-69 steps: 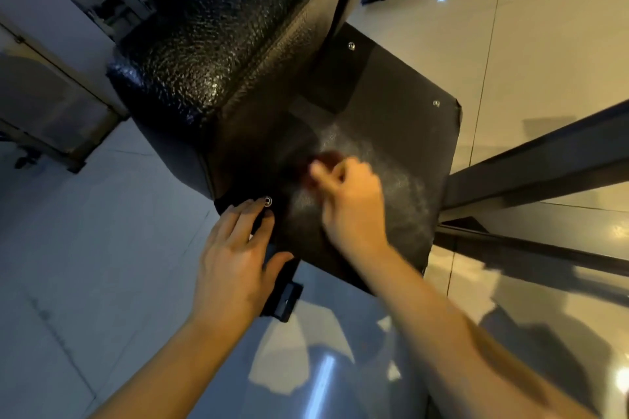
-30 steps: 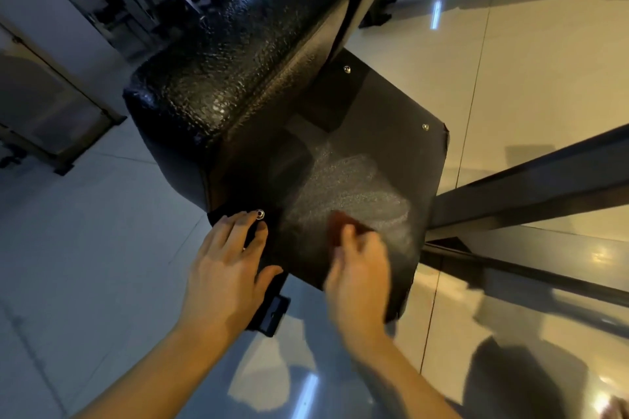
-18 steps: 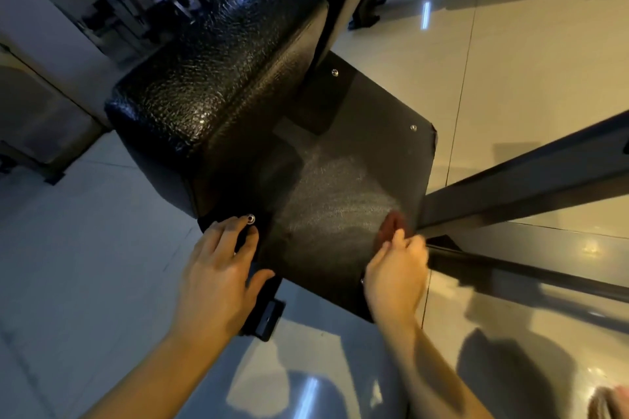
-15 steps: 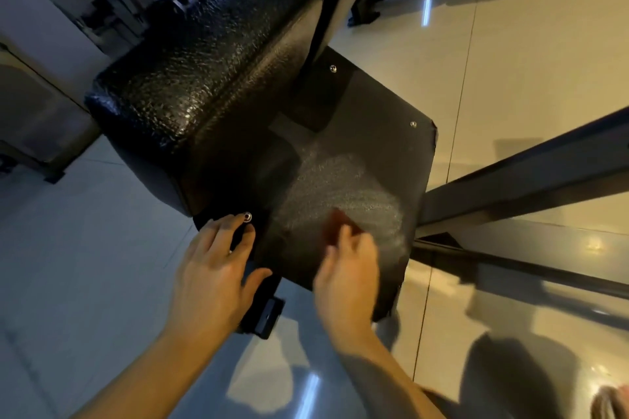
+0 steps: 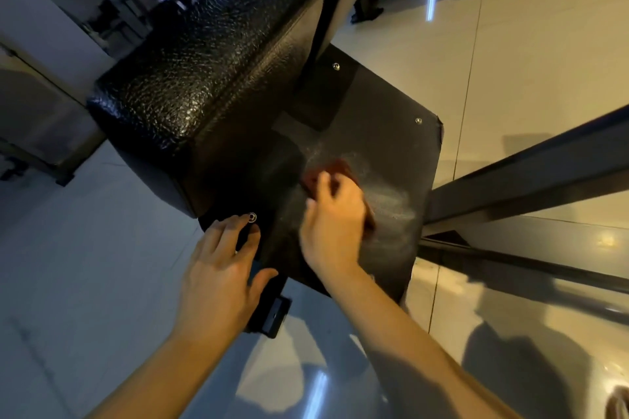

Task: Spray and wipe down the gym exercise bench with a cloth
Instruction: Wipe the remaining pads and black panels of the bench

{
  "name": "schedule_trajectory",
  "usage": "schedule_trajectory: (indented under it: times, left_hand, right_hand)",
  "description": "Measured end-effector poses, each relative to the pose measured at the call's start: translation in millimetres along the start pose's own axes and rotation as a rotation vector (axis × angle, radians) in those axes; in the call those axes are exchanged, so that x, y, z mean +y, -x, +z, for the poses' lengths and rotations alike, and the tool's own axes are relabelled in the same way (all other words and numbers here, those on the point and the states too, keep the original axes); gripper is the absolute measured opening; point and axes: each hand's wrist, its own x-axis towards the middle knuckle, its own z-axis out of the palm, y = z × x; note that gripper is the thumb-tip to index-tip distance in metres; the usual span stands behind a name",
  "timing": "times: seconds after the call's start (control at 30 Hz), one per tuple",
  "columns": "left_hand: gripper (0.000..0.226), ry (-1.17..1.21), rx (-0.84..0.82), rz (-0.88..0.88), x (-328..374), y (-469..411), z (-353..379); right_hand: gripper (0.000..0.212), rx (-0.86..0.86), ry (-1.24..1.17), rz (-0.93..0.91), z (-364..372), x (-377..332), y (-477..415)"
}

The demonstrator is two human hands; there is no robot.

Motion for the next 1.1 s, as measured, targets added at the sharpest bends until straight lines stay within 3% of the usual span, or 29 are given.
schedule_trajectory:
  times: [0.1, 0.2, 0.27, 0.37, 0.47, 0.6, 0.67, 0.73, 0.8, 0.87, 0.93, 1.03, 1.1]
  left_hand:
    - [0.061, -0.025, -0.009, 0.018, -0.2, 1.2, -1.0]
    - [0.061, -0.019, -0.012, 0.016, -0.9, 1.0, -1.2]
    - [0.063, -0.007, -0.012, 0.007, -0.6, -0.6, -1.1]
    - [0.065, 0.006, -0.020, -0.007, 0.7, -1.4, -0.9]
    - [0.065, 0.011, -0.021, -0.007, 1.0, -0.5, -1.1]
    - [0.064, 0.004, -0.020, 0.000, 0.4, -0.9, -1.6]
    - [0.063, 0.001, -0.009, 0.010, 0.7, -1.3, -2.9]
    - [0.063, -0.010, -0.001, 0.021, 0.5, -1.2, -3.8]
    - [0.063, -0.013, 0.000, 0.027, -0.9, -1.8, -3.4]
    - [0.063, -0.009, -0.003, 0.024, -2.2, -1.9, -2.3]
    - [0.064, 0.000, -0.004, 0.019, -2.0, -1.4, -1.8]
    - [0.065, 0.011, -0.003, 0.018, -2.0, -1.1, -0.5]
    - [0.066, 0.010, -0.012, 0.009, -2.6, -1.1, 0.5]
  right_hand:
    - [0.053, -0.109, -0.174, -0.210, 7.1, -6.0, -35.0]
    - [0.052, -0.040, -0.062, -0.274, 8.6, 28.4, -29.3]
    - [0.050, 0.052, -0.017, -0.131, 5.2, 59.9, -14.9]
    - [0.054, 0.067, 0.042, 0.258, -1.4, 97.0, 8.1]
    - [0.058, 0.044, 0.043, 0.476, 0.0, 81.5, 15.5]
    - [0.066, 0.048, -0.024, 0.179, 16.7, 13.2, -11.2]
    - [0.065, -0.063, -0.098, -0.025, 14.5, -6.5, -34.6]
    - [0.062, -0.178, -0.119, -0.201, 9.0, -1.3, -53.0]
    - [0.062, -0.174, -0.058, -0.274, 6.3, 22.4, -52.6]
    - [0.063, -0.078, -0.004, -0.175, 6.0, 51.6, -35.4]
    - [0.066, 0.016, 0.039, 0.038, 4.5, 79.4, -12.5]
    - [0.076, -0.011, 0.031, 0.348, -3.6, 89.2, 21.8]
    - [0.081, -0.037, 0.013, 0.348, -2.9, 58.9, 47.3]
